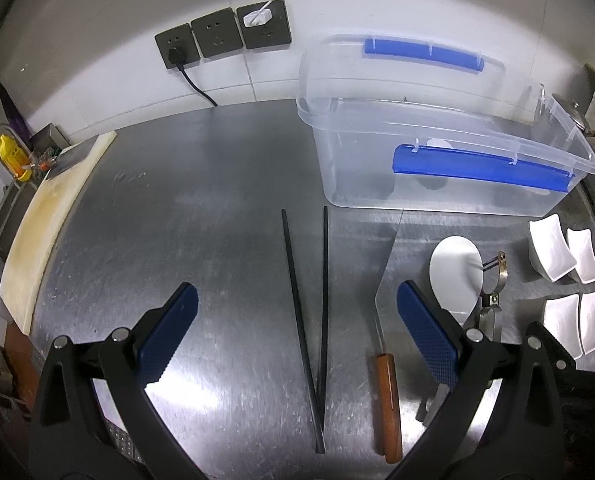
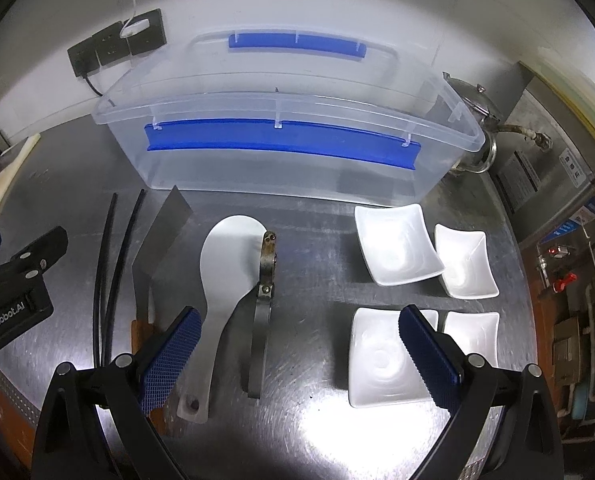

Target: Organize utensils

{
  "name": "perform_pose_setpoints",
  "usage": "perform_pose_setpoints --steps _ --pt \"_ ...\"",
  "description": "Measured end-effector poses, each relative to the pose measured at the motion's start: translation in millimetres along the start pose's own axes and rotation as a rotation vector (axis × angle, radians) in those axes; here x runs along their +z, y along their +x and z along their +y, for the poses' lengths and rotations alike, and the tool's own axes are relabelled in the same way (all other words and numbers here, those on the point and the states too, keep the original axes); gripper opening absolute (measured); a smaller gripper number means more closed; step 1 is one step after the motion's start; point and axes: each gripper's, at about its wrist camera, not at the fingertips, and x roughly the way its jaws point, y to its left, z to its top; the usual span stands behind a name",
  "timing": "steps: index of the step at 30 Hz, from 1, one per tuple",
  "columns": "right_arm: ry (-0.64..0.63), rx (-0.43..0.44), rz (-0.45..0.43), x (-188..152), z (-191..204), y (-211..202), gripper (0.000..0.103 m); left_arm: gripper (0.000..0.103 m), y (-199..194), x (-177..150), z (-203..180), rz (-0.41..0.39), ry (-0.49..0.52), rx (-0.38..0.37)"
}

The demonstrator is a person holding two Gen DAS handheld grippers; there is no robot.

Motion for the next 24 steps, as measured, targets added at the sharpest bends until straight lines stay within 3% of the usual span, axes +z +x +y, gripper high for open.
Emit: perform_pose_setpoints --steps 10,15,24 --pt "0.008 0.010 0.006 2 5 3 0.098 0.096 5 8 4 0.024 0.006 -0.027" --pt "0.012 0.007 0.005 2 5 3 0.098 0.096 5 11 4 -0.004 0.006 -0.019" --pt "-0.017 0.104 -0.016 0 18 0 0.098 0.096 9 11 26 -0.013 -0.061 0.009"
